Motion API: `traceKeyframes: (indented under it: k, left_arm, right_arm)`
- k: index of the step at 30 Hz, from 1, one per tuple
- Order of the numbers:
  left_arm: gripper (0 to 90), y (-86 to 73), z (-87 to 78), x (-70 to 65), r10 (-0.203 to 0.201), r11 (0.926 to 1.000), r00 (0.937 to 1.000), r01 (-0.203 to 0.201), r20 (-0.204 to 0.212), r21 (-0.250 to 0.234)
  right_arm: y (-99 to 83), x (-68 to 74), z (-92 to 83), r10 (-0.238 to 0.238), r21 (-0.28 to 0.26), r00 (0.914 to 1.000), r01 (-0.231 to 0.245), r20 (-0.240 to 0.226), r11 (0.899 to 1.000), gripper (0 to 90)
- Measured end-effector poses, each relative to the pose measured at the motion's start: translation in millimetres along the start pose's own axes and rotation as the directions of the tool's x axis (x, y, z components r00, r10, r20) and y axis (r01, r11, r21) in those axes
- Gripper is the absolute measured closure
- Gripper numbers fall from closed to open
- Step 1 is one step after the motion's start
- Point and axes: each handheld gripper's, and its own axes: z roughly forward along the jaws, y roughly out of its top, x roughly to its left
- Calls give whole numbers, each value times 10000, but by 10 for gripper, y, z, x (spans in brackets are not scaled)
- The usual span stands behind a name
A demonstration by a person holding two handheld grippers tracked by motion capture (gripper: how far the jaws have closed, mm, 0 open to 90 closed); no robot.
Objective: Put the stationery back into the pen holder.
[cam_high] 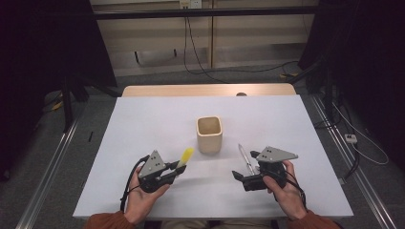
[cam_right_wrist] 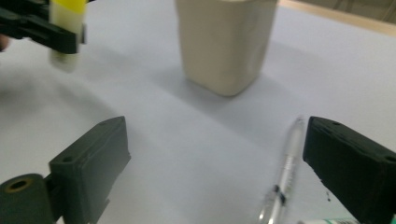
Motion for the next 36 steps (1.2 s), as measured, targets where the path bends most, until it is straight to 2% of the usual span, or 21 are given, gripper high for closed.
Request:
traceKeyframes:
  k: [1, 3, 4, 7, 10, 15, 18, 19, 21, 24, 28, 32, 36]
  left_arm:
    - [774, 2, -11, 8, -30, 10000, 10000, 30, -14, -42]
    - [774, -4, -24, 6, -284, 9994, 9996, 283, -58, -200]
    - [774, -2, -34, 16, -263, 9993, 9996, 261, -96, -254]
    - [773, -3, -59, 48, -653, 9966, 9977, 644, -160, -521]
    - [773, -6, -76, 80, -873, 9945, 9960, 860, -200, -601]
    - [773, 23, -80, 76, -815, 9944, 9965, 798, -210, -696]
    - [773, 47, -84, 69, -886, 9929, 9960, 875, -98, -804]
    - [773, 59, -84, 73, -810, 9936, 9967, 801, -82, -802]
    - [773, 90, -80, 91, -956, 9915, 9954, 960, 90, -880]
    - [773, 155, -66, 103, -814, 9922, 9967, 810, 6, -951]
    - [773, 251, -51, 107, -803, 9897, 9968, 799, 10, -1185]
    - [773, 347, -23, 113, -764, 9864, 9971, 757, 11, -1460]
    - [773, 449, 8, 125, -747, 9833, 9972, 742, 33, -1660]
  right_arm:
    - [-23, 5, -5, -48, -128, 9998, 51, 210, 9999, 96]
    - [-59, 20, -18, -90, -277, 9989, 103, 450, 9996, 64]
    - [-75, 24, -26, -15, -377, 9989, 33, 466, 9993, 61]
    - [-110, 40, -53, -62, -475, 9979, 93, 639, 9988, 61]
    - [-153, 3, -97, -50, -580, 9971, 94, 758, 9983, 123]
    - [-254, -72, -179, 85, -783, 9949, -6, 1006, 9969, 98]
    - [-277, -89, -215, 194, -856, 9948, -108, 1002, 9963, 83]
    - [-277, -94, -220, 177, -868, 9955, -96, 926, 9962, 84]
    - [-283, -99, -222, 78, -791, 9977, -24, 678, 9969, 83]
    - [-314, -109, -220, -158, -557, 9977, 194, 652, 9983, 73]
    - [-391, -141, -225, -200, -500, 9971, 237, 735, 9985, 66]
    - [-467, -210, -272, 79, -709, 9949, -7, 1008, 9975, 71]
    - [-517, -236, -339, 186, -787, 9943, -103, 1053, 9968, 67]
